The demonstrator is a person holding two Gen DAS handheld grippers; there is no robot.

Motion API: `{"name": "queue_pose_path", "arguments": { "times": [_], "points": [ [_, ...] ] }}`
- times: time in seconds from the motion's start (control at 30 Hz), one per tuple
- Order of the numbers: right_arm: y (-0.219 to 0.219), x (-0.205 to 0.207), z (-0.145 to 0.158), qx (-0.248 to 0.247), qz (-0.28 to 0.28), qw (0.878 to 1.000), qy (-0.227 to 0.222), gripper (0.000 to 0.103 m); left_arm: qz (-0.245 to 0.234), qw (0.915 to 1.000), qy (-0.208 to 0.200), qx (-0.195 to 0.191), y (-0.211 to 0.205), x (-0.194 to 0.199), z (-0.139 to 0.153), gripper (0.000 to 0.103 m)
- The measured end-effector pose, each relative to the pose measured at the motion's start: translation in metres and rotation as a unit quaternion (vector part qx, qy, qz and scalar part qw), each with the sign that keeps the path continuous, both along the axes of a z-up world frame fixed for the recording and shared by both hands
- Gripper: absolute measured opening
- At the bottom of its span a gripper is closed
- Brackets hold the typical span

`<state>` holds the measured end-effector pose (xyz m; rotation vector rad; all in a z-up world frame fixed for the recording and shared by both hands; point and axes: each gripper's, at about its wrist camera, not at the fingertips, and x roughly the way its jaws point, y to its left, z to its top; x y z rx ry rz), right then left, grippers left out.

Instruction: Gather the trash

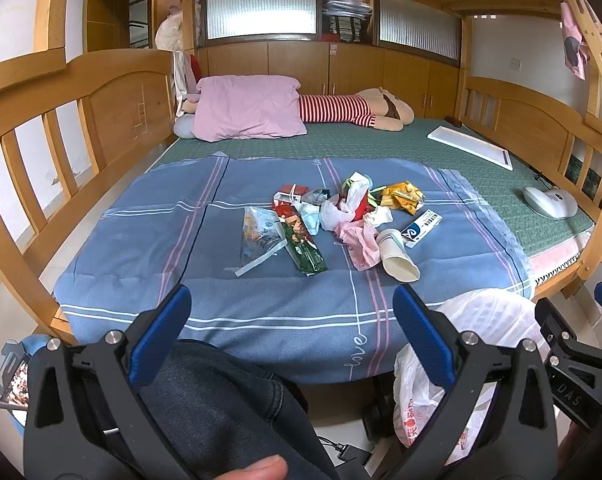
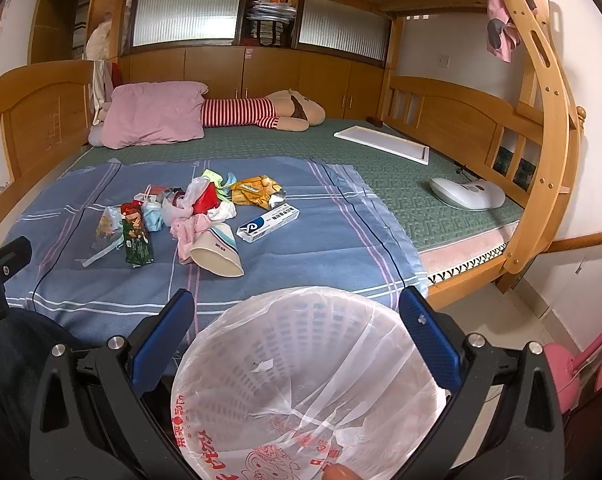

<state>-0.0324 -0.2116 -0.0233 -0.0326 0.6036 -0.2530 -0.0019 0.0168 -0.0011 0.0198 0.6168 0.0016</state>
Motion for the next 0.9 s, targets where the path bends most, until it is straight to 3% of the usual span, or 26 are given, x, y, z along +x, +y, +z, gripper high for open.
{"name": "queue_pose_path", "arguments": {
  "times": [0.9],
  "points": [
    [0.0035, 0.0022, -0.0023, -0.006, 0.004, 1.000, 0.004, 0.100, 0.002, 1.0000, 0.005, -0.002, 0.0034, 0.0016, -0.0013, 0.100]
  ]
}}
